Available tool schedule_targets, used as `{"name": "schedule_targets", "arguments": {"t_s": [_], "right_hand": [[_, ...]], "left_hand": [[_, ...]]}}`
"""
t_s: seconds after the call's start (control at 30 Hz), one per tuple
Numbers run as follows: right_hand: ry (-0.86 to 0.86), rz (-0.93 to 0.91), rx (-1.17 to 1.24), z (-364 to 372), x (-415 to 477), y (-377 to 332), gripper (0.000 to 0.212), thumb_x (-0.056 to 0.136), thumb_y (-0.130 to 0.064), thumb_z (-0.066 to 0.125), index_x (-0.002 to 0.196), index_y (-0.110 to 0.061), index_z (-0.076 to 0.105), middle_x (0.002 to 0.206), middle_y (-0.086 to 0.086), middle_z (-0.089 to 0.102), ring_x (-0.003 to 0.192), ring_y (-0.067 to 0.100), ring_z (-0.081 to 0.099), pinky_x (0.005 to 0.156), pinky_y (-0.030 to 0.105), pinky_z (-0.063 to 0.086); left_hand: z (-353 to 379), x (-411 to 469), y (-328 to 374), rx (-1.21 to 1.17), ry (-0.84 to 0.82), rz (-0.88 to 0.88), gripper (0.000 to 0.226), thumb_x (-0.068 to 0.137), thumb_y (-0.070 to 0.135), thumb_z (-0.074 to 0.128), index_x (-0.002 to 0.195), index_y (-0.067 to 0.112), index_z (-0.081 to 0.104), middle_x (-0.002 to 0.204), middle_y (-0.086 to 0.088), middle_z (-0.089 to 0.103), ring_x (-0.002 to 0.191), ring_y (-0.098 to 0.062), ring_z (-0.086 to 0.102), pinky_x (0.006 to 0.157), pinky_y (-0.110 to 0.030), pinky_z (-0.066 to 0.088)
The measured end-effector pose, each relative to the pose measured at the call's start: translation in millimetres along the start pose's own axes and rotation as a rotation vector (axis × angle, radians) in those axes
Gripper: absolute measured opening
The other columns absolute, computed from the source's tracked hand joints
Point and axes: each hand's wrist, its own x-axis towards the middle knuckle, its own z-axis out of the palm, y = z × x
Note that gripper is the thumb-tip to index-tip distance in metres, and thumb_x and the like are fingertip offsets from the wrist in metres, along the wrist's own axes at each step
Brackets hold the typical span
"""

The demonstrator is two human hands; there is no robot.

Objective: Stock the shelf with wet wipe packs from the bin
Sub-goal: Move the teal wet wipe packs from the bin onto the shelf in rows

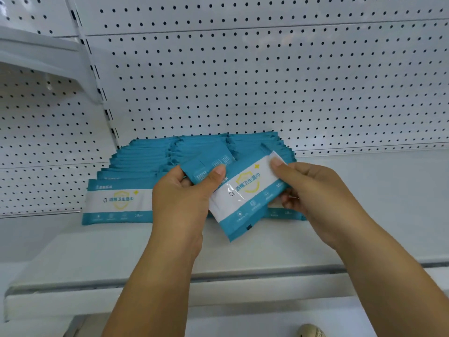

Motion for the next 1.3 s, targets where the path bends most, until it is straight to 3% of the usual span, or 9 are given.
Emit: {"name": "schedule_targets", "arguments": {"t_s": [0.1, 0.27, 0.53, 0.67, 0.77, 0.83, 1.13, 1.2, 1.3], "right_hand": [[0.02, -0.037, -0.068, -6, -4, 3, 0.032, 0.091, -0.034, 0.07, 0.08, -0.004, 0.073, 0.063, 0.003, 0.066, 0.054, 0.011, 0.055, 0.053, 0.021, 0.047], [0.101, 0.02, 0.036, -23, -7, 7, 0.024, 0.09, -0.025, 0.071, 0.085, -0.002, 0.068, 0.069, 0.008, 0.074, 0.059, 0.012, 0.067, 0.059, 0.017, 0.057], [0.029, 0.02, -0.289, -32, -13, 13, 0.03, 0.076, -0.01, 0.085, 0.101, -0.014, 0.068, 0.089, 0.008, 0.076, 0.076, 0.027, 0.075, 0.07, 0.037, 0.063], [0.082, -0.037, -0.751, -32, -13, 14, 0.031, 0.071, -0.03, 0.088, 0.093, -0.025, 0.066, 0.086, -0.009, 0.073, 0.078, 0.012, 0.068, 0.072, 0.032, 0.056], [0.123, -0.07, -0.828, -29, -12, 15, 0.036, 0.073, -0.035, 0.087, 0.093, -0.024, 0.058, 0.086, -0.012, 0.064, 0.074, 0.003, 0.058, 0.054, 0.015, 0.038], [0.145, -0.066, -0.791, -28, -11, 17, 0.043, 0.074, -0.034, 0.087, 0.099, -0.023, 0.053, 0.088, -0.013, 0.06, 0.074, 0.0, 0.054, 0.051, 0.015, 0.033], [0.249, -0.171, -0.697, -25, -9, 14, 0.079, 0.067, -0.039, 0.09, 0.131, -0.025, 0.048, 0.116, -0.006, 0.054, 0.102, 0.014, 0.053, 0.074, 0.023, 0.041], [0.278, -0.345, -0.713, -22, -12, 12, 0.069, 0.072, -0.038, 0.087, 0.129, -0.028, 0.05, 0.115, -0.019, 0.048, 0.113, 0.013, 0.05, 0.09, 0.025, 0.043], [0.098, -0.58, -0.707, -9, -20, 4, 0.059, 0.075, -0.043, 0.082, 0.125, -0.042, 0.052, 0.123, -0.039, 0.04, 0.124, -0.002, 0.041, 0.1, 0.007, 0.032]], "left_hand": [[-2, 0, -1, -0.012, 0.044, 0.005, 0.022, 0.081, 0.005, 0.078, 0.1, 0.013, 0.071, 0.093, 0.001, 0.078, 0.089, -0.02, 0.075, 0.079, -0.044, 0.062], [-14, 4, 0, -0.047, 0.288, 0.054, 0.018, 0.083, 0.012, 0.08, 0.098, 0.013, 0.07, 0.09, 0.0, 0.077, 0.083, -0.016, 0.075, 0.067, -0.035, 0.062], [-23, 3, 6, -0.178, 0.486, 0.104, 0.032, 0.082, 0.014, 0.081, 0.111, 0.01, 0.068, 0.103, -0.002, 0.074, 0.085, -0.013, 0.075, 0.063, -0.028, 0.061], [-23, 3, 7, -0.265, 0.48, 0.076, 0.032, 0.084, 0.013, 0.079, 0.114, 0.011, 0.068, 0.106, -0.002, 0.074, 0.087, -0.013, 0.075, 0.064, -0.027, 0.061], [-22, 4, 4, -0.293, 0.466, 0.061, 0.032, 0.085, 0.012, 0.078, 0.115, 0.011, 0.067, 0.11, -0.003, 0.074, 0.091, -0.014, 0.075, 0.068, -0.03, 0.062], [-22, 4, 3, -0.3, 0.458, 0.044, 0.031, 0.085, 0.012, 0.078, 0.114, 0.012, 0.067, 0.111, -0.002, 0.074, 0.092, -0.015, 0.075, 0.069, -0.032, 0.062], [-17, -1, 4, -0.319, 0.376, 0.018, 0.024, 0.084, 0.013, 0.078, 0.105, 0.018, 0.067, 0.106, 0.001, 0.074, 0.09, -0.013, 0.075, 0.066, -0.028, 0.061], [-17, -2, 5, -0.315, 0.348, 0.009, 0.026, 0.084, 0.013, 0.077, 0.108, 0.016, 0.067, 0.106, 0.001, 0.074, 0.092, -0.015, 0.075, 0.066, -0.029, 0.061], [-15, -2, 6, -0.32, 0.277, -0.021, 0.031, 0.086, 0.011, 0.076, 0.115, 0.011, 0.066, 0.109, -0.002, 0.075, 0.097, -0.02, 0.074, 0.068, -0.032, 0.061]]}}
